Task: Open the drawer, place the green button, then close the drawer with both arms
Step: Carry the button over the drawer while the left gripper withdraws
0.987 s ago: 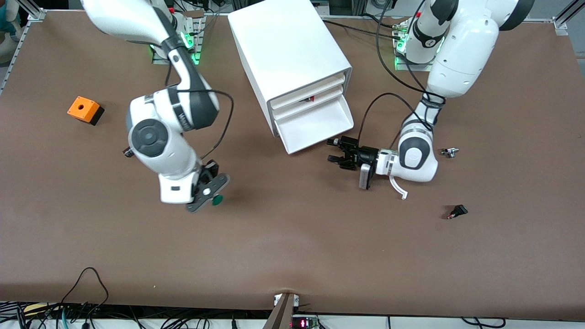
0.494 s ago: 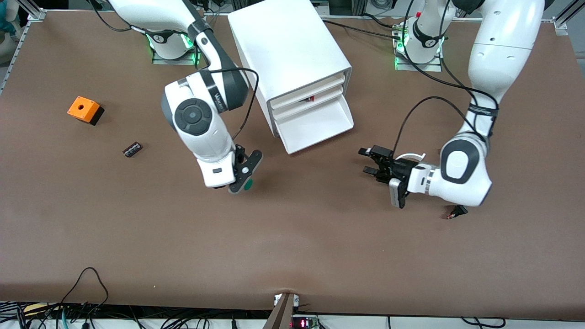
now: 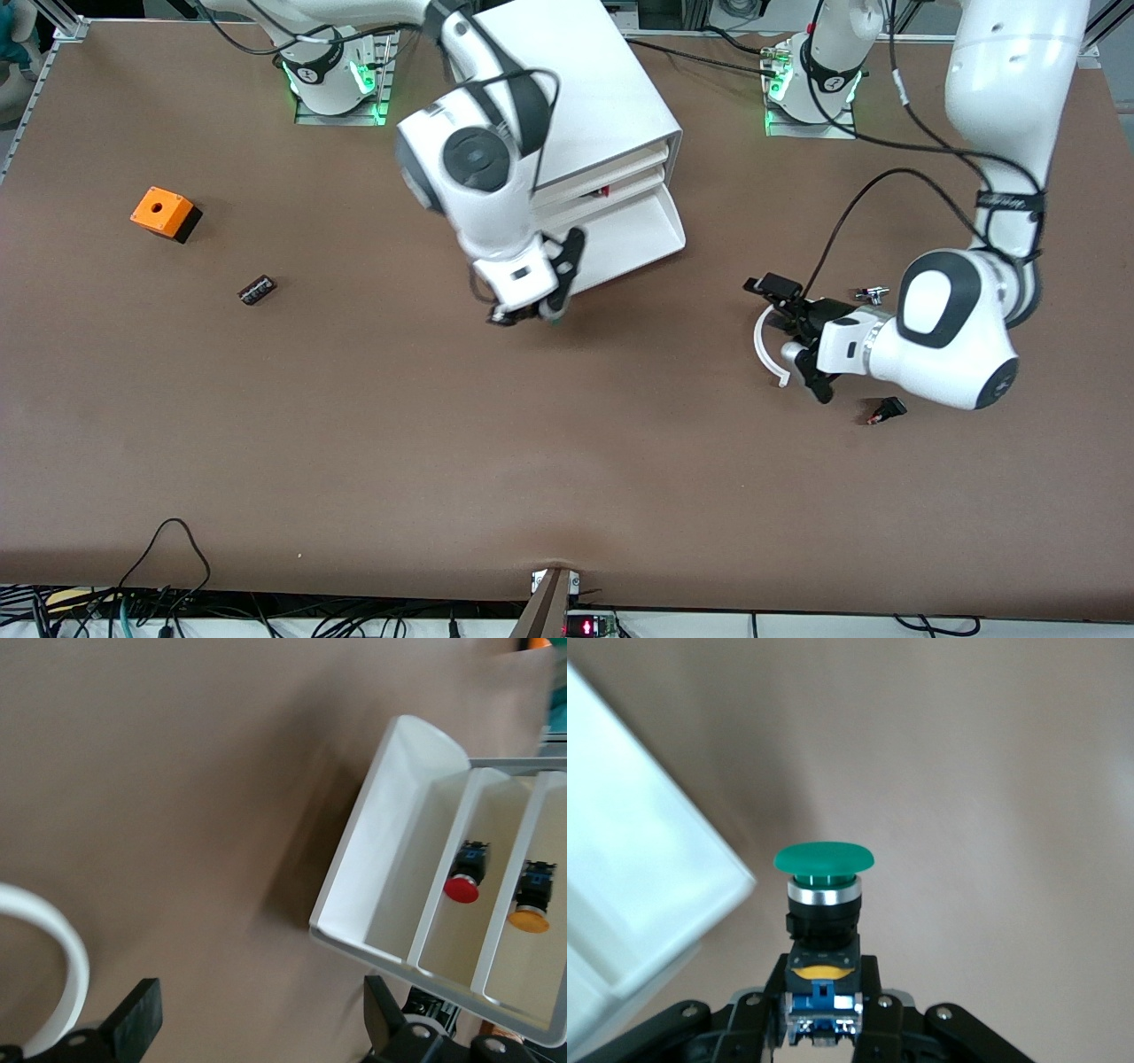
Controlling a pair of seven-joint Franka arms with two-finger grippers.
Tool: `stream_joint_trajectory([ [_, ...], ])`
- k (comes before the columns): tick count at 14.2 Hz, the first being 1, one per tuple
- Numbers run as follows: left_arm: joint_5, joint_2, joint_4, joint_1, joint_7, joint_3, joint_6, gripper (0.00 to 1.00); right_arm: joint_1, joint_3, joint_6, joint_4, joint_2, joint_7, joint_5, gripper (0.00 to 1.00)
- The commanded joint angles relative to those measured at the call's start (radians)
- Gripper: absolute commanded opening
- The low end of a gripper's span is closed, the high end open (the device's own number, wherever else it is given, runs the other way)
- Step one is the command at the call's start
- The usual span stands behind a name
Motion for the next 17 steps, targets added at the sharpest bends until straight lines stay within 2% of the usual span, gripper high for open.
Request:
stream_joint_trajectory([
  [1,0.174,-0.105,-0.003,-0.017,-0.183,-0.019,-0.035,1.0,0.095,-0.045,-0.022,0.057,0.05,-0.007,-0.009,0.18],
  [5,0.384,-0.166,0.127,-0.018,-0.318,-0.034,-0.205,1.0,0.158,-0.049,-0.023,0.056,0.093,-0.016,-0.01,0.18],
  [8,0.481,-0.215,0.157,-0.017,-0.335,-0.033,-0.22,1.0,0.182,-0.048,-0.023,0.053,0.119,-0.028,-0.007,0.18],
  [10,0.6,-0.217,0.161,-0.031,-0.315,-0.034,-0.208,1.0,0.194,-0.048,-0.022,0.048,0.124,-0.028,-0.001,0.18],
  [12,0.625,-0.215,0.238,-0.028,-0.245,-0.025,-0.206,1.0,0.195,-0.046,-0.02,0.044,0.131,-0.018,0.007,0.18],
  [14,0.629,-0.218,0.244,-0.018,-0.252,-0.019,-0.248,1.0,0.198,-0.046,-0.02,0.025,0.136,0.001,0.063,0.2],
  [17,0.616,-0.217,0.244,-0.002,-0.257,-0.014,-0.224,1.0,0.211,-0.046,-0.019,0.011,0.136,0.007,0.071,0.2],
])
